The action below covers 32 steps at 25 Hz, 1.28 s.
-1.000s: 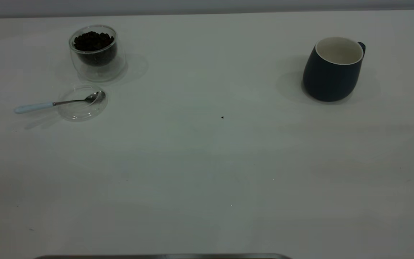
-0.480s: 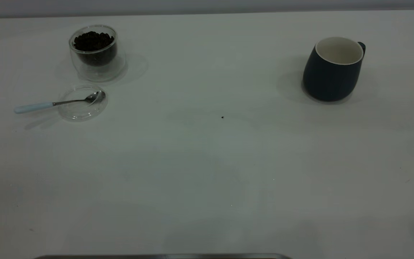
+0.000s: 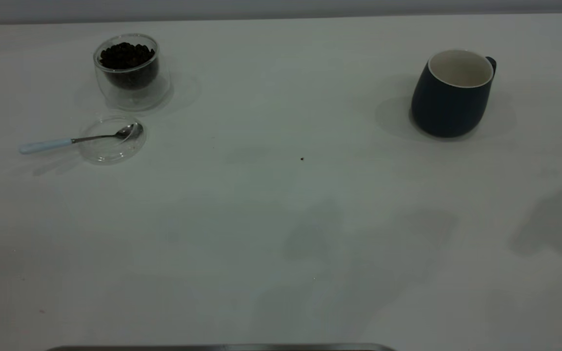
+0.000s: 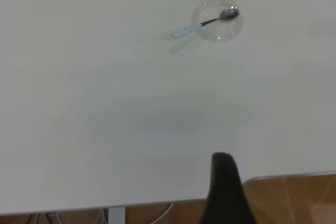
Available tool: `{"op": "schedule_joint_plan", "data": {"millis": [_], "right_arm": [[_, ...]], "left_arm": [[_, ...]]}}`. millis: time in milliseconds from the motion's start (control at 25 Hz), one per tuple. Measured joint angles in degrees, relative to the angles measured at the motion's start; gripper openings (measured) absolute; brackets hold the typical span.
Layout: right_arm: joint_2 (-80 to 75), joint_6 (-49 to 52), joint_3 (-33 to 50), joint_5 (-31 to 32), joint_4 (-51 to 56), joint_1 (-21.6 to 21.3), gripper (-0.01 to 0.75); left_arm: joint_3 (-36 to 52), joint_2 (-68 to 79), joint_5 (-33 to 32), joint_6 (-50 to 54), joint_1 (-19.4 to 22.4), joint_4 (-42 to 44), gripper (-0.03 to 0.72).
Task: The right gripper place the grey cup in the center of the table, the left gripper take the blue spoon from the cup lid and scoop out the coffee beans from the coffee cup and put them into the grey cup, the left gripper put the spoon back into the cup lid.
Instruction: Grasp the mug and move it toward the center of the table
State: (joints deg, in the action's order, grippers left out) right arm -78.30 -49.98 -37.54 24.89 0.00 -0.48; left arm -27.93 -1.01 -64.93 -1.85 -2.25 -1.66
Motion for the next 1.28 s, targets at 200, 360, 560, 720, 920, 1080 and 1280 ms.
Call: {"op": "schedule_joint_plan", "data": {"millis": [200,360,560,720,920,1080,1280], "right_arm": [[-13.20,-6.03,-3.97,-3.21,0.00,0.00,0.363],[-23.23,-10.81,-9.15,-4.12,0.00,0.00,0.363],[-33.60,-13.91,-17.47,-4.29,-1.34,1.56,0.363],[-40.89,-15.59,-25.26,-4.38,-2.99,2.87,0.363],[-48.18,-18.05,-33.82,-4.34,-5.37,2.87,0.363],[-51.87,-20.54,-37.86,-4.17,-7.44,3.36,0.363],[-54.05,-24.83,-40.28,-4.38,-7.83,5.25,0.363]], "left_arm": [[0.00,0.00,0.00,0.00,0.00,0.00,0.592],[0.00,0.00,0.00,0.00,0.00,0.00,0.592],[0.00,0.00,0.00,0.00,0.00,0.00,0.592],[0.00,0.00,0.00,0.00,0.00,0.00,0.592],[0.00,0.00,0.00,0.00,0.00,0.00,0.592],[0.00,0.00,-0.06,0.00,0.00,0.00,0.592],[0.00,0.00,-0.05,0.00,0.00,0.00,0.592]]}}
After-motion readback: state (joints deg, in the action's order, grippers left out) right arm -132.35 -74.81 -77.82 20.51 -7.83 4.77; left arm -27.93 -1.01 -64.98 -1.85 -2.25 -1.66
